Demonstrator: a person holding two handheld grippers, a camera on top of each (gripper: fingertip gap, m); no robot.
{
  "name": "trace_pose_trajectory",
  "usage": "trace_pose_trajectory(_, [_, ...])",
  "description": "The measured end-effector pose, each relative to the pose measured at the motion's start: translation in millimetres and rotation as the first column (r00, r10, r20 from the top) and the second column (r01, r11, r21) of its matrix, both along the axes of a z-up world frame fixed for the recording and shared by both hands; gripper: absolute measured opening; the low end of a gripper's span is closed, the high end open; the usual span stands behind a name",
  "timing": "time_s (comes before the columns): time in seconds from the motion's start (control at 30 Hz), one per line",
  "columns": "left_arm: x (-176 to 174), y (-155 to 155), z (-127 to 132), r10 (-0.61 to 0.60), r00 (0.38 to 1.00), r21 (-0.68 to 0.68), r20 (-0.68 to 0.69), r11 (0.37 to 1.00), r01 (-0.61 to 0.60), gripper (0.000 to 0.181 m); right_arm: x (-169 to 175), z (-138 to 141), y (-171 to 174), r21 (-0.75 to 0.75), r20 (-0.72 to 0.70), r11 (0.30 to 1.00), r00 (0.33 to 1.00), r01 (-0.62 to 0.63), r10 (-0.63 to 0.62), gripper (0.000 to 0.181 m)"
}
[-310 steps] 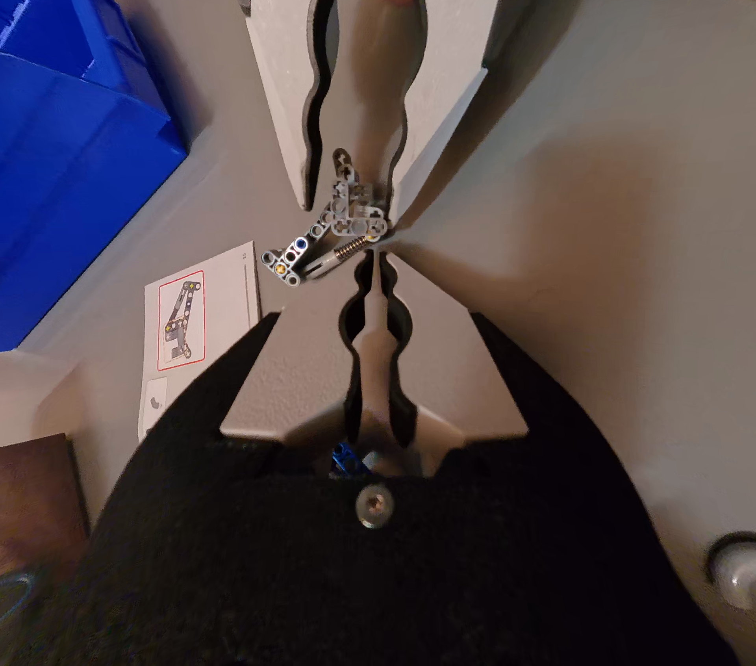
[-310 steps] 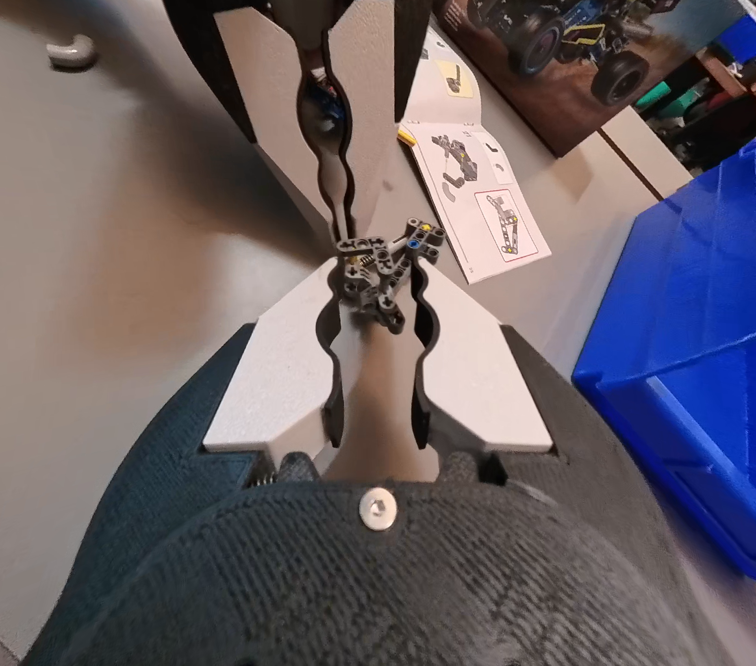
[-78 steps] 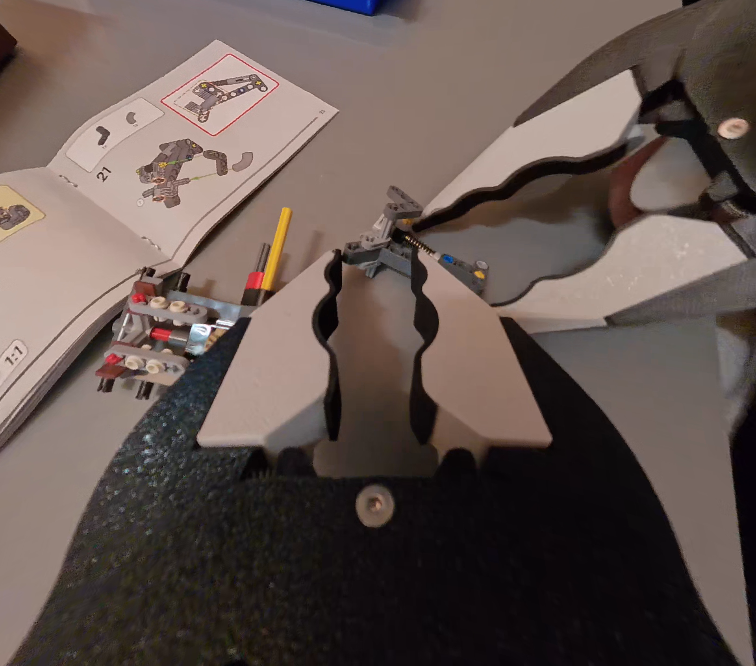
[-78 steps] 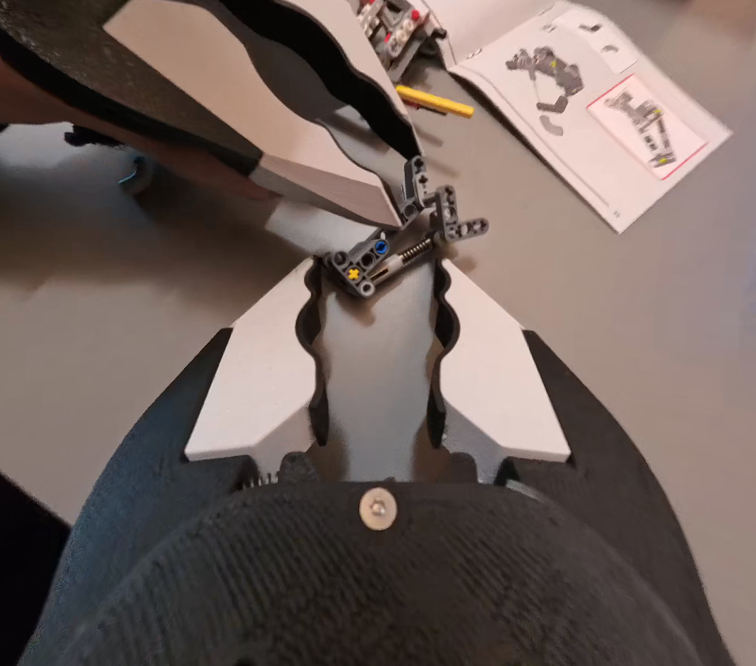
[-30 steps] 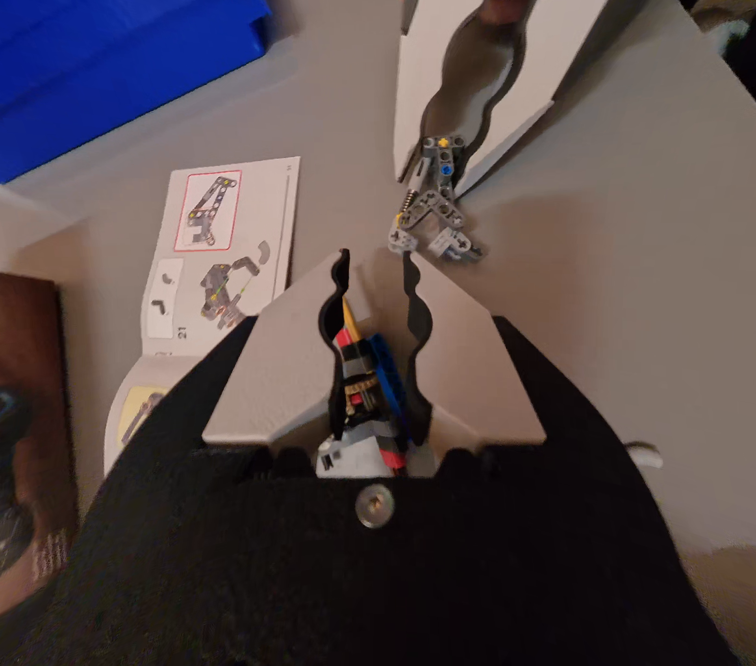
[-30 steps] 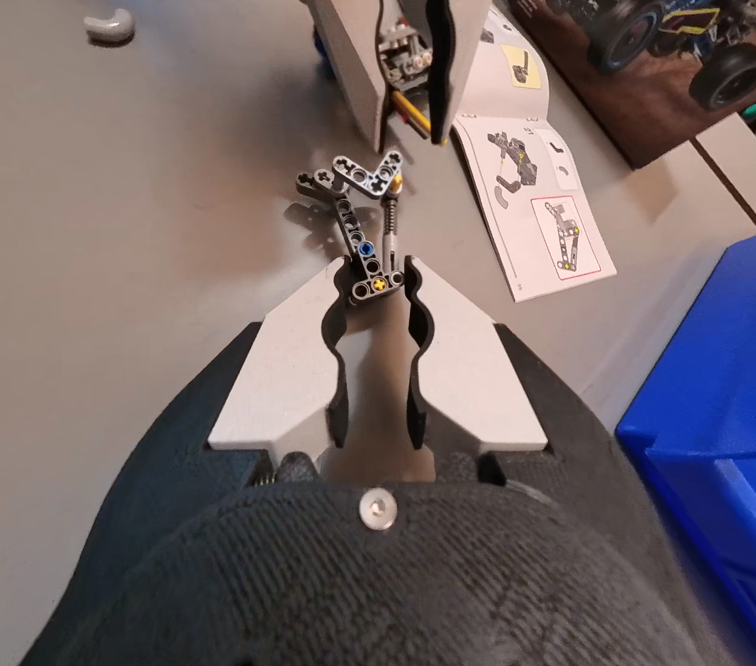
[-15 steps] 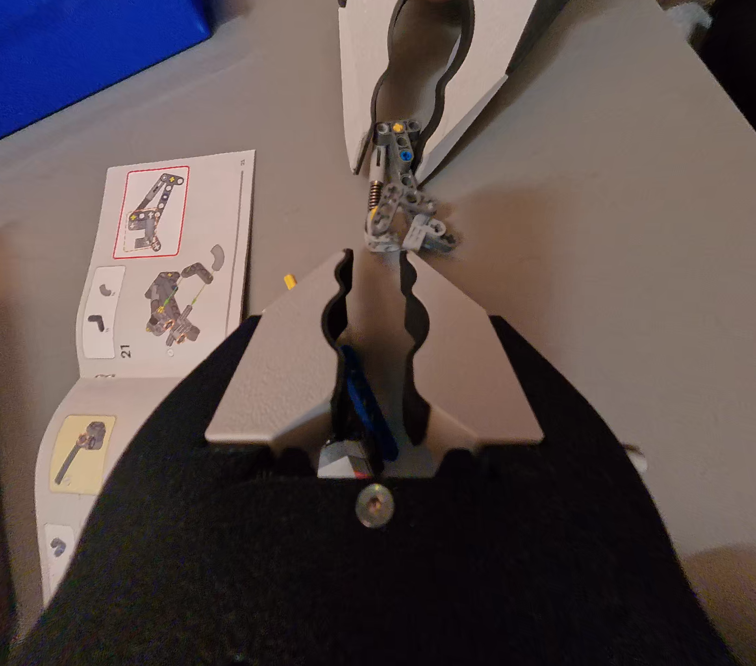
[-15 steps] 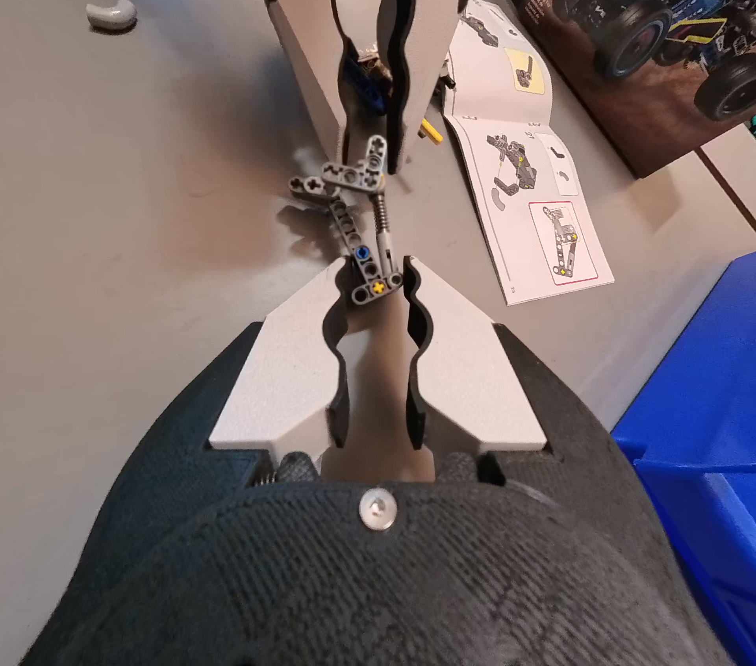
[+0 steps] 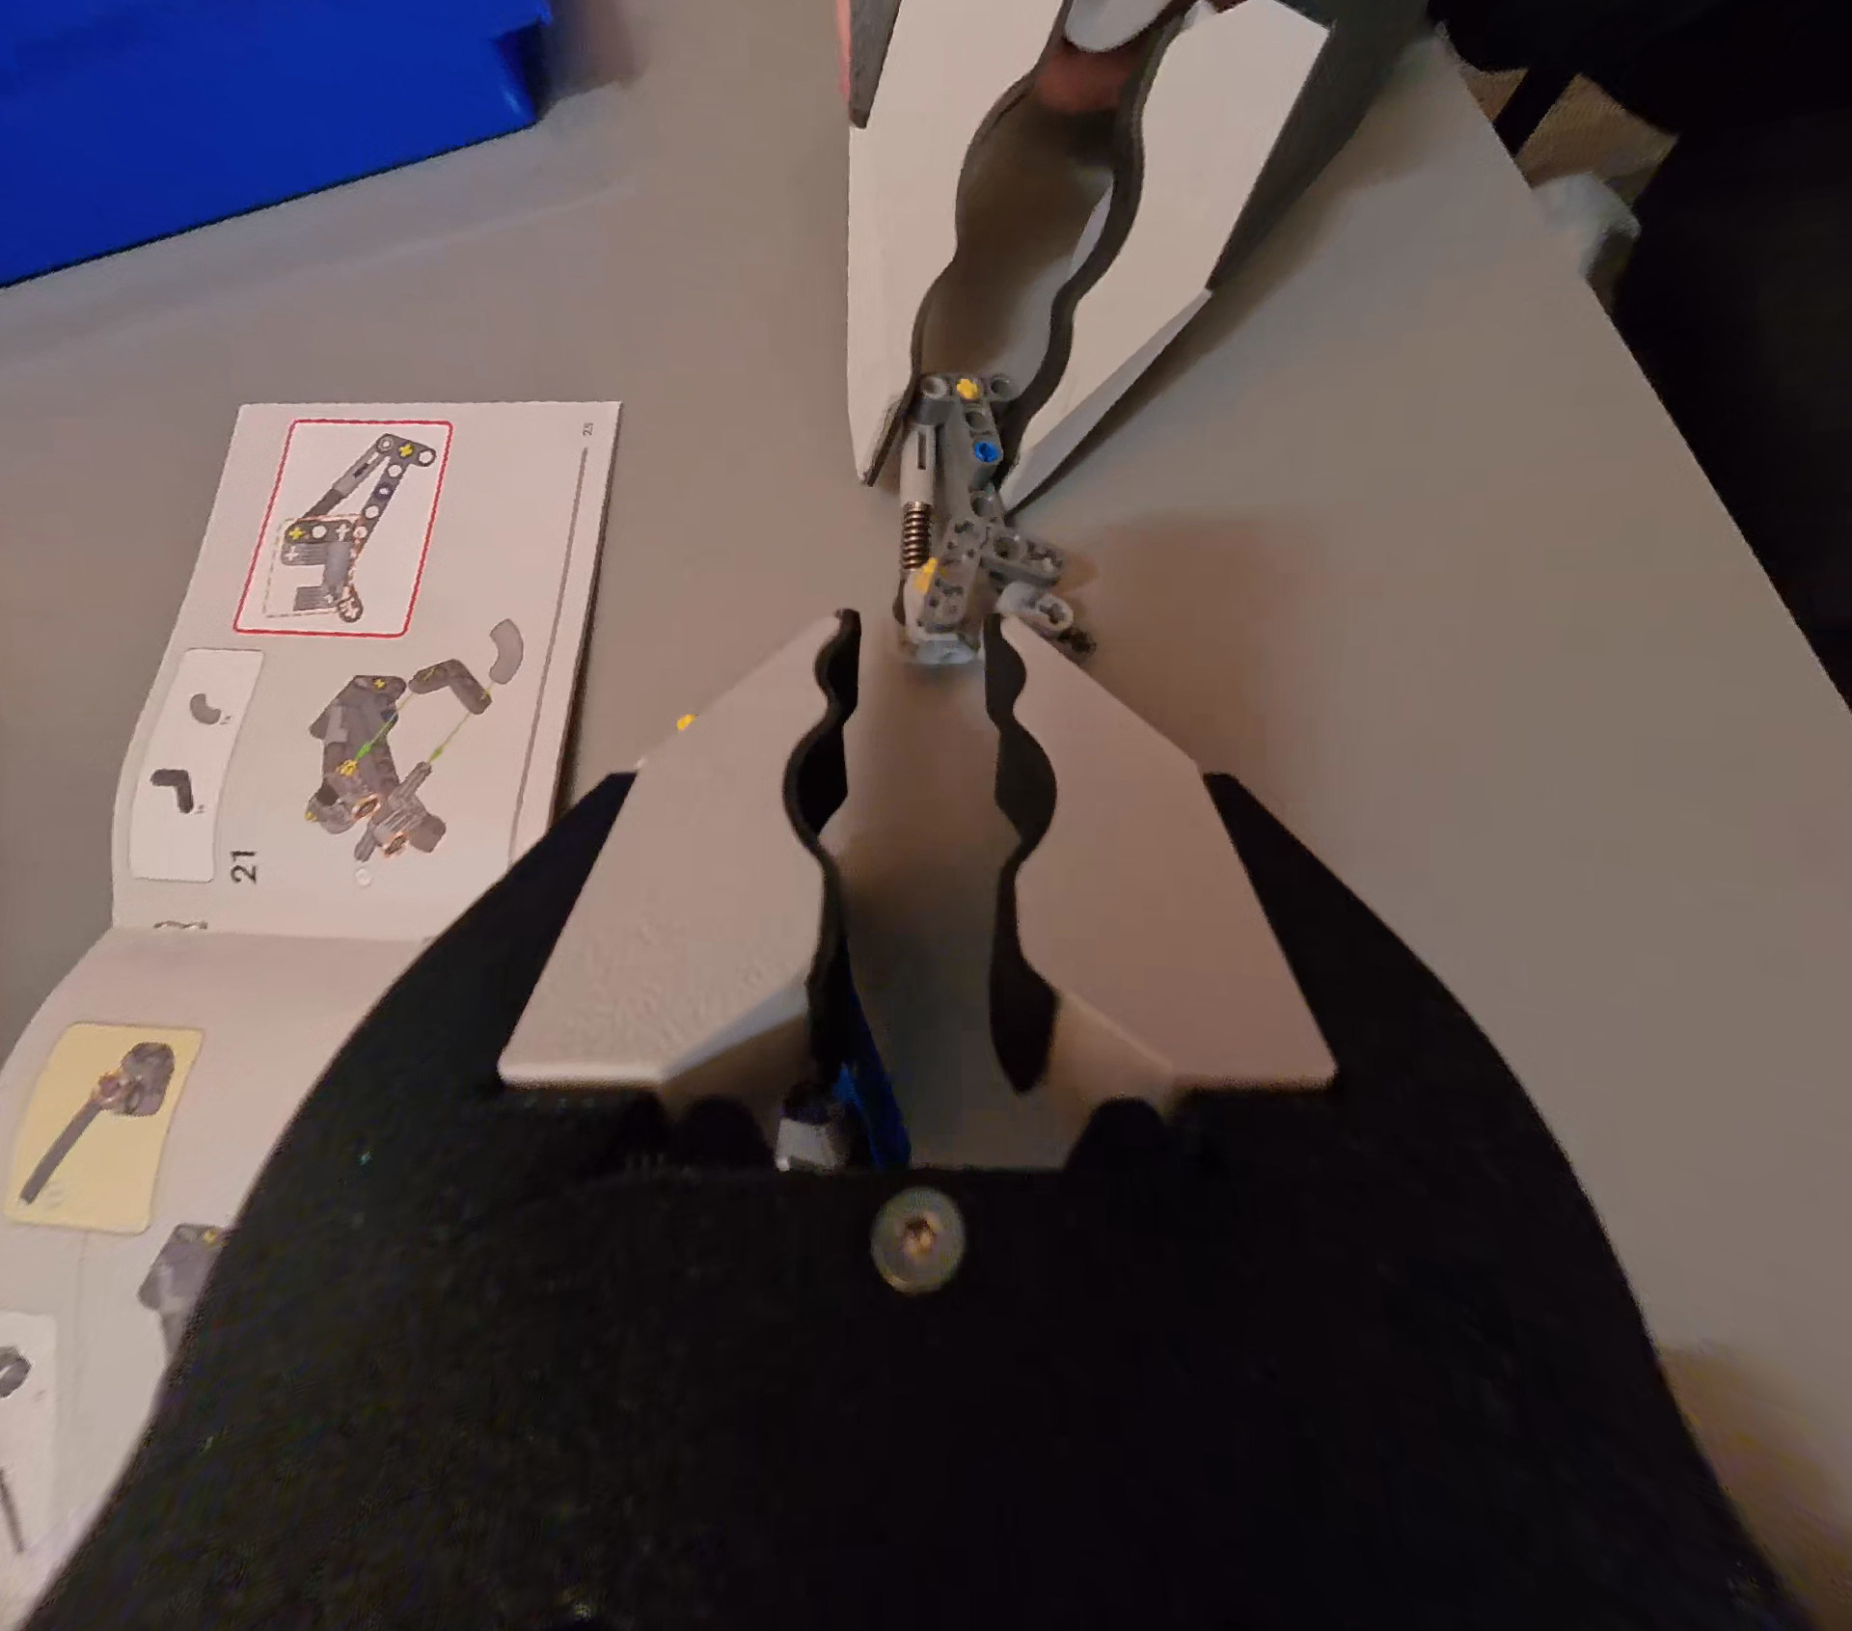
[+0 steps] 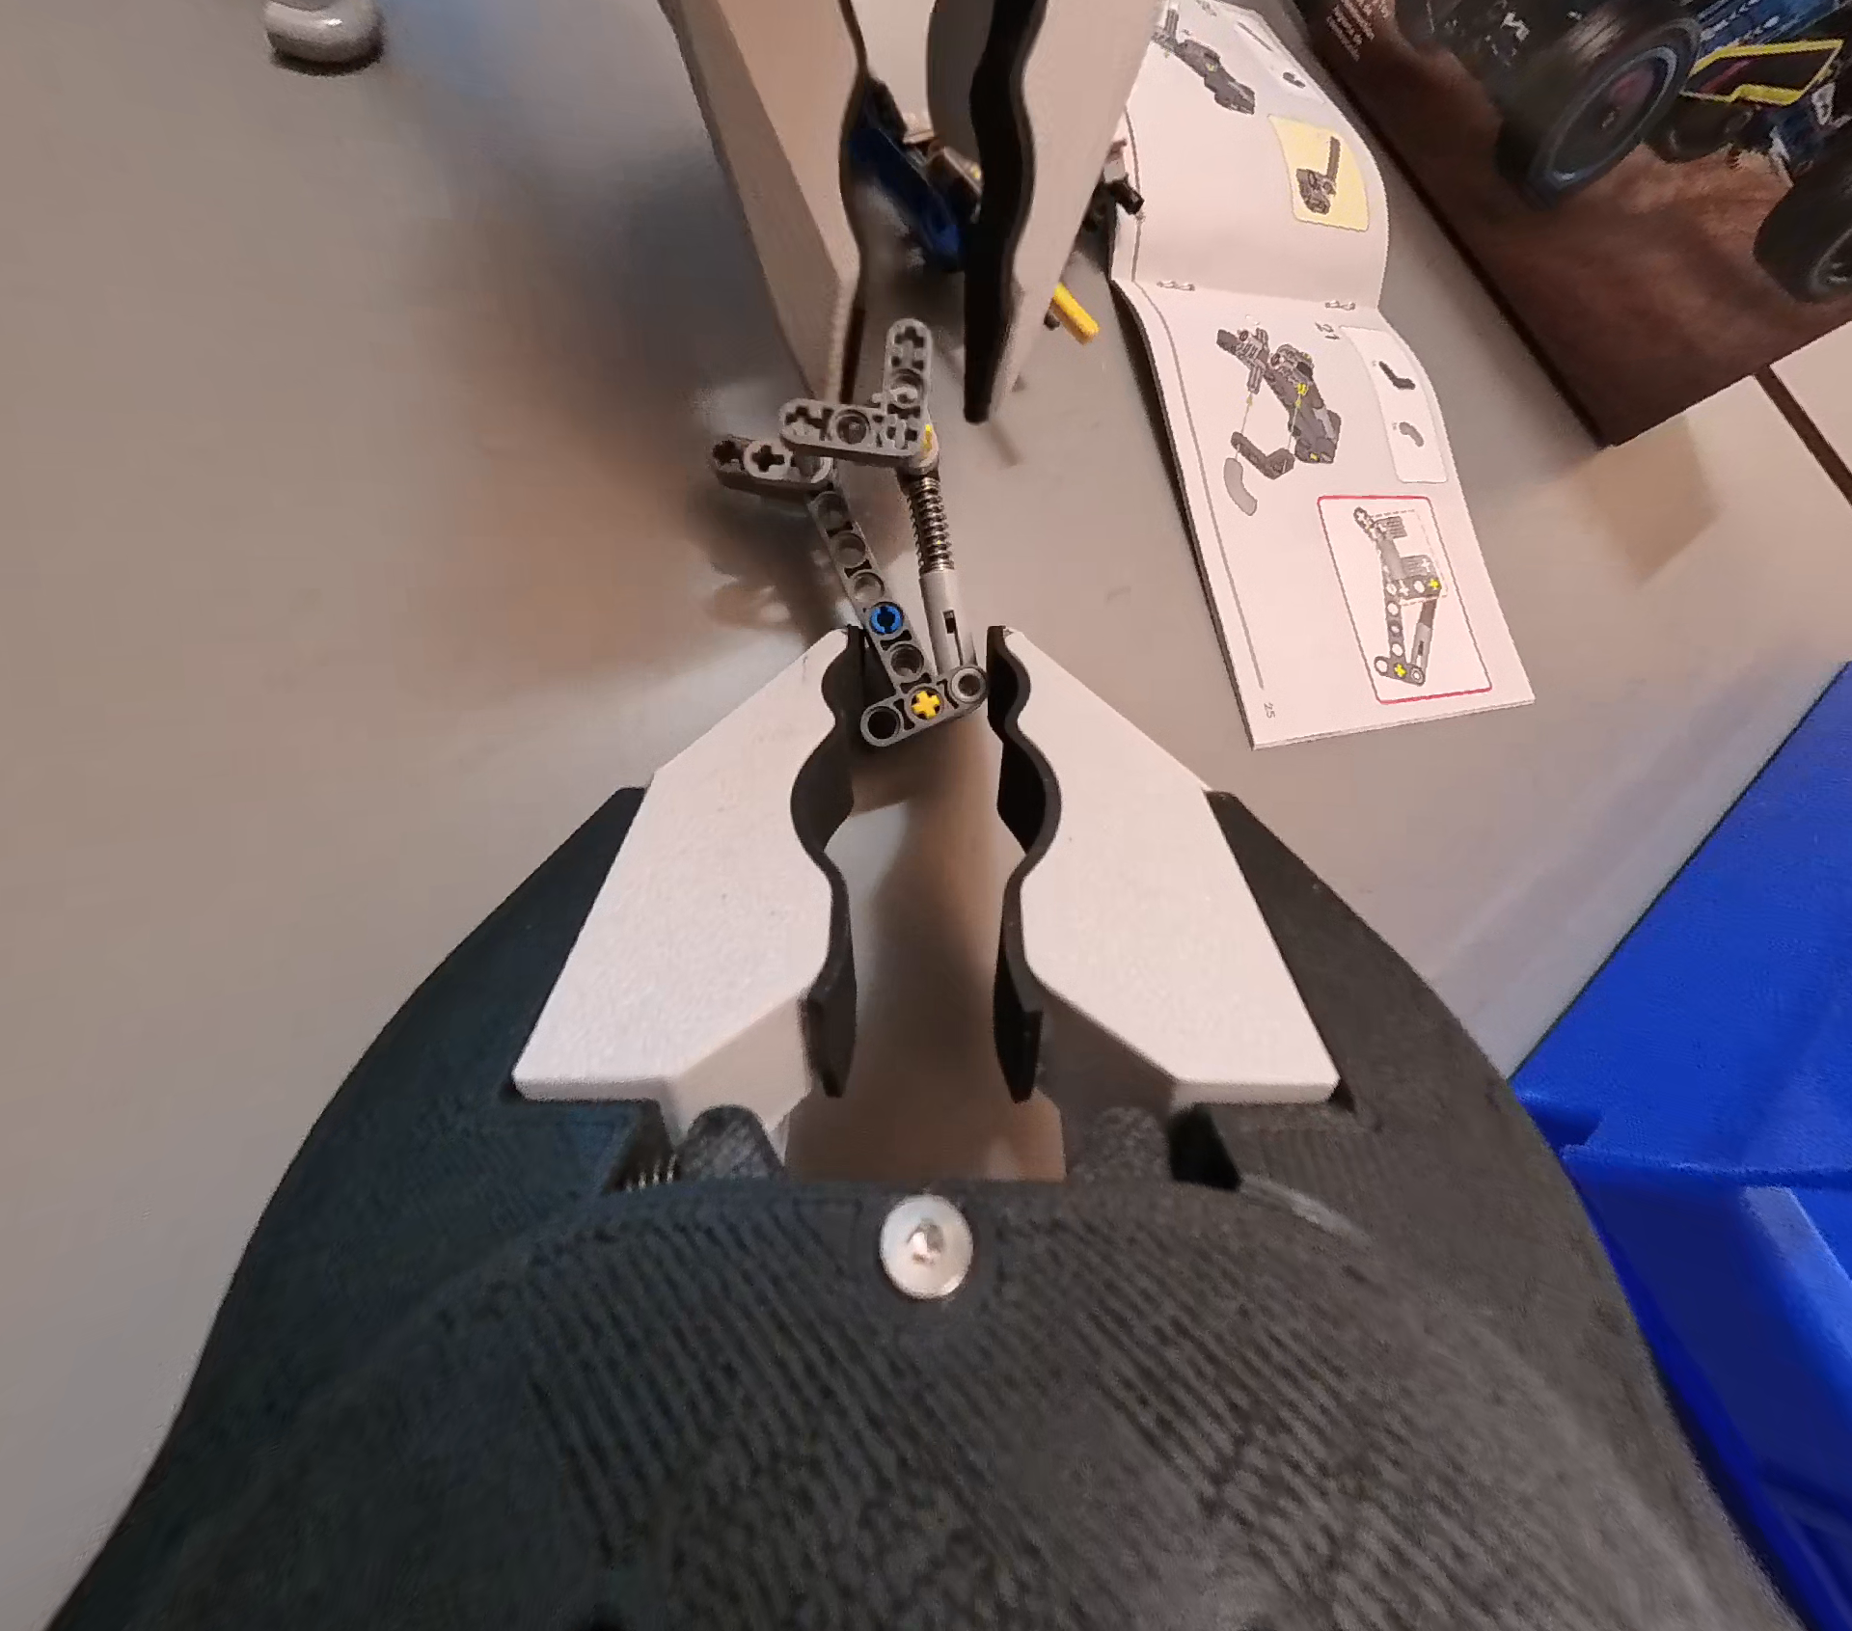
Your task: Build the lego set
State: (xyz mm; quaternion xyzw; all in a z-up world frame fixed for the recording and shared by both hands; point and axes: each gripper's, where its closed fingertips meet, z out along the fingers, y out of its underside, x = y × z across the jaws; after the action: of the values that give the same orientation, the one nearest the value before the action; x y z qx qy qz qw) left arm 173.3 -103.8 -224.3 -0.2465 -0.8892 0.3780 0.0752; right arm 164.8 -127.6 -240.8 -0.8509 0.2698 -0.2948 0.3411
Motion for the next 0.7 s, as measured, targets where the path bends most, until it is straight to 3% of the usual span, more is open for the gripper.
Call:
trace_pose_trajectory(0.13, [-4.9,-4.6,-1.0,-0.001,0.999,-0.017,-0.044,1.0,0.0,0.015,-2.1,-0.4,-0.7,0.008,-0.012,1.0,1.0,-0.024,0.024,0.022])
trace_pose_trajectory(0.47, [2.6,2.5,-4.0,-0.004,1.0,0.015,0.018,1.0,0.004,0.015,-4.0,-0.3,0.1,0.007,-0.011,0.999,0.999,-0.048,0.048,0.022])
trace_pose_trajectory(0.6, [-6.0,12.8,6.0,-0.072,0.996,0.01,0.052,0.997,0.071,0.013,-4.1,-0.2,-0.5,0.004,-0.006,0.999,0.999,-0.045,0.045,0.022])
trace_pose_trajectory(0.7, [-16.8,18.6,-0.9,-0.11,0.992,0.06,0.06,0.993,0.106,0.006,-4.0,-0.2,-0.5,0.006,-0.009,0.999,0.999,-0.044,0.044,0.022])
